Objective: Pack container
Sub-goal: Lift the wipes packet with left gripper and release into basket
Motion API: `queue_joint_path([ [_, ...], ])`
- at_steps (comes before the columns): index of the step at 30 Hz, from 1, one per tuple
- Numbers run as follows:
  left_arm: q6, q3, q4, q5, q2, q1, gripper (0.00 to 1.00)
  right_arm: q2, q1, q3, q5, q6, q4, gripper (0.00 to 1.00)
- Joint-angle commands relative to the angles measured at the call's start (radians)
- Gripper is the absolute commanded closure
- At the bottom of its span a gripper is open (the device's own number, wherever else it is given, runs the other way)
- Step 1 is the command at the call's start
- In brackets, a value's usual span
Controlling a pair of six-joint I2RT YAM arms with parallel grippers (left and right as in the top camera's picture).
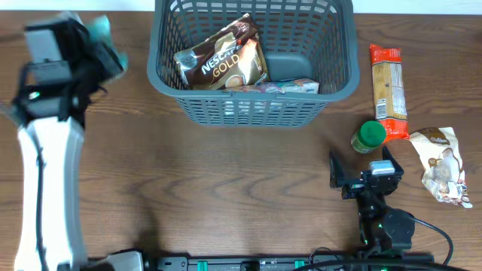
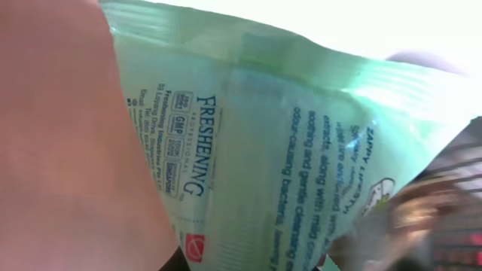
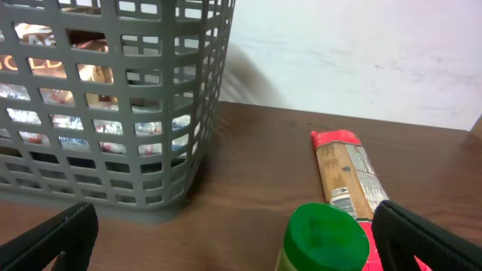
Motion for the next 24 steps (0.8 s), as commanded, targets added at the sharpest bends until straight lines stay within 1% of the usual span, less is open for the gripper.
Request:
queue_joint_path([
  [1, 0.185, 0.098, 0.043, 0.029, -0.067, -0.047, 0.94, -0.006, 0.016, -0.003, 0.002, -0.013, -0.002, 0.01],
  [3, 0.248, 0.126, 0.116, 0.087, -0.097, -0.091, 0.94, -0.006, 0.016, -0.003, 0.002, -0.013, -0.002, 0.01],
  [7, 0.319, 0.126, 0.272, 0.207, -0.113, -0.194, 0.94, -0.006, 0.016, -0.003, 0.002, -0.013, -0.002, 0.01],
  [9, 0.342, 0.126, 0.304, 0.247, -0.101, -0.24, 0.94, -0.006, 0.016, -0.003, 0.002, -0.013, -0.002, 0.01],
  [12, 0.39, 0.126, 0.318, 0.285, -0.056, -0.325, 0.94, -0.006, 0.016, -0.003, 0.002, -0.013, -0.002, 0.01],
  [17, 0.447, 0.126, 0.324, 0.287, 0.08, -0.46, 0.94, -0.006, 0.016, -0.003, 0.002, -0.013, -0.002, 0.01],
  [20, 0.447, 0.126, 0.343, 0.287, 0.172, -0.509, 0.95, -0.006, 0.016, -0.003, 0.002, -0.013, -0.002, 0.01],
  [24, 0.447, 0.126, 0.364, 0.286, 0.286, -0.539, 0.94, -0.006, 0.016, -0.003, 0.002, -0.013, -0.002, 0.01],
])
